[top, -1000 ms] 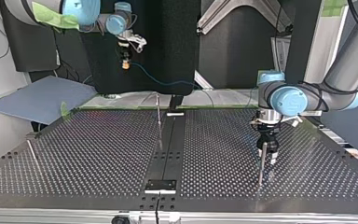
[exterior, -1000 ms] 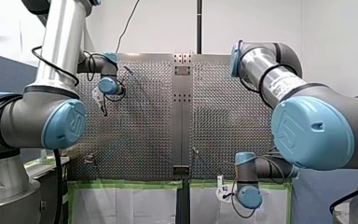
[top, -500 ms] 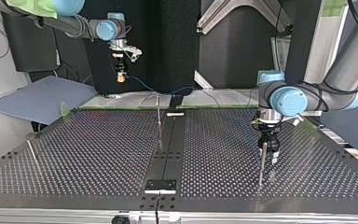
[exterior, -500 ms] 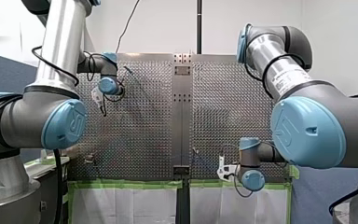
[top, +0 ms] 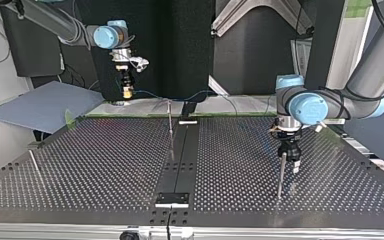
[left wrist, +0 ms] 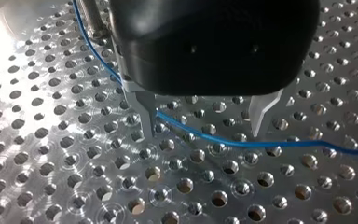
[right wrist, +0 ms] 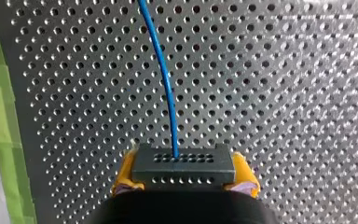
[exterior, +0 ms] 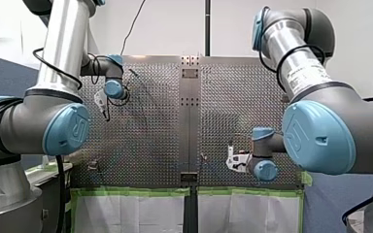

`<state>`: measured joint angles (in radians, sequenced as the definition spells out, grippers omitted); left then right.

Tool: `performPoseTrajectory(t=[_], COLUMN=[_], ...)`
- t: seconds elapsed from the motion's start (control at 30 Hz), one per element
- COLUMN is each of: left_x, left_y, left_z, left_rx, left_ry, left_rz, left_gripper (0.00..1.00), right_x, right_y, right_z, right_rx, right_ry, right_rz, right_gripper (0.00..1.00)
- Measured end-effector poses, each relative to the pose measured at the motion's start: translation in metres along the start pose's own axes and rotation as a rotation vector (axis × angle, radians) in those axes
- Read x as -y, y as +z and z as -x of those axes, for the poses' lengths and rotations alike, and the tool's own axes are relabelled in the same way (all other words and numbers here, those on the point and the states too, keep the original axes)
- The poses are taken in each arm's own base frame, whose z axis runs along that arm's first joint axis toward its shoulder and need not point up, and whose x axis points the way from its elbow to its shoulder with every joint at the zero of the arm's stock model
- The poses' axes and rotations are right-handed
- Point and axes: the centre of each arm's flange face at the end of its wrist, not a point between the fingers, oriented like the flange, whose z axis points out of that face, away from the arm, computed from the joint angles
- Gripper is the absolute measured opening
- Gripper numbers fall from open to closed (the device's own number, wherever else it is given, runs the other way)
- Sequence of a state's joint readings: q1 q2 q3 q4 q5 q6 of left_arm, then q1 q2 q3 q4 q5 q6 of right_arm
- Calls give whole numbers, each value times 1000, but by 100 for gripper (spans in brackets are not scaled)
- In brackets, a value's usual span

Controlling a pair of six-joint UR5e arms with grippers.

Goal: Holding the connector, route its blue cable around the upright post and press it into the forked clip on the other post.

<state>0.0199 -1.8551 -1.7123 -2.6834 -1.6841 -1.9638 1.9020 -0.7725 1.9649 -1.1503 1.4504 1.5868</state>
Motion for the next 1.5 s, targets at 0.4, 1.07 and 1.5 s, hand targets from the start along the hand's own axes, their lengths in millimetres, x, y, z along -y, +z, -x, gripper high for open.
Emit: performPoseTrajectory(t=[0.4,1.07,1.5], left_x=[-1,-3,-4], left_y=[-1,-2,-11], left_z=[-1,-1,8], left_rx=[-5,-13,-53], left_ry=[-8,-12,-77], left_rz=[5,24,37], left_gripper=[100,100,100], right_x=[17,17,19], right_y=[-24,-29,-26], right_z=[22,34,33], right_rx=[92,115,106], right_ry=[-21,-69,-74], right_rz=[-114,-125,-130], right_gripper=[0,0,0])
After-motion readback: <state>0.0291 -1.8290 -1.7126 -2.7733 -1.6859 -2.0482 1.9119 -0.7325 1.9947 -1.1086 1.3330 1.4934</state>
